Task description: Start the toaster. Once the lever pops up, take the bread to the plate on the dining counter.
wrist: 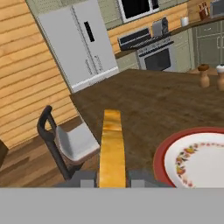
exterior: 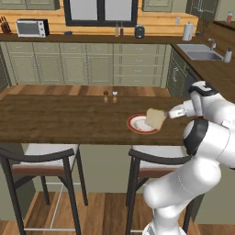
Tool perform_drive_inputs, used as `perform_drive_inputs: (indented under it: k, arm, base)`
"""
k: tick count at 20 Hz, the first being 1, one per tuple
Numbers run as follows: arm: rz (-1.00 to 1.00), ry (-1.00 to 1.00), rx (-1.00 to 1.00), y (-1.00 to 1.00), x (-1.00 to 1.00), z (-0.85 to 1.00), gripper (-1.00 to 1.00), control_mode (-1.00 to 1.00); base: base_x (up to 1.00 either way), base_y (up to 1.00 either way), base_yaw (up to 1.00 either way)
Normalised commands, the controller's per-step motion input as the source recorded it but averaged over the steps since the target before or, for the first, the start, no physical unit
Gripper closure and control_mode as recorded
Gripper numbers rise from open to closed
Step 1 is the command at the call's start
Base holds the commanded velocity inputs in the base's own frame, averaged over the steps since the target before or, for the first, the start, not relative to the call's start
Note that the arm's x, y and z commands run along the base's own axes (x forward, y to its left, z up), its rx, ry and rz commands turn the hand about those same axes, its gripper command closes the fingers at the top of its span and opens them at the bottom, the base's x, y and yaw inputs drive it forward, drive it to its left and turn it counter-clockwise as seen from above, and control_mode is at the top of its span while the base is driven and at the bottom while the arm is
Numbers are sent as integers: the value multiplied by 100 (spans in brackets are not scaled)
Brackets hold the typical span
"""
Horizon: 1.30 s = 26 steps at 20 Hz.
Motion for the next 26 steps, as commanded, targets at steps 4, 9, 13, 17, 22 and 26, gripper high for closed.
perform_drive_inputs:
  k: [4, 9, 13, 17, 22, 26]
  arm:
    - [-7, -4, 0, 12, 45, -11, 100, -100]
    - [-7, 0, 0, 9, 46, -9, 100, -100]
    - [-9, 6, 0, 8, 29, -8, 100, -100]
    - [-8, 11, 0, 7, 3, -8, 100, -100]
    - [-7, 11, 0, 7, 0, -2, 100, -100]
    - [-9, 11, 0, 3, 2, -1, 100, -100]
  base:
    - [0, 0, 0]
    - [0, 0, 0]
    - [0, 0, 0]
    - [0, 0, 0]
    - [0, 0, 0]
    - [0, 0, 0]
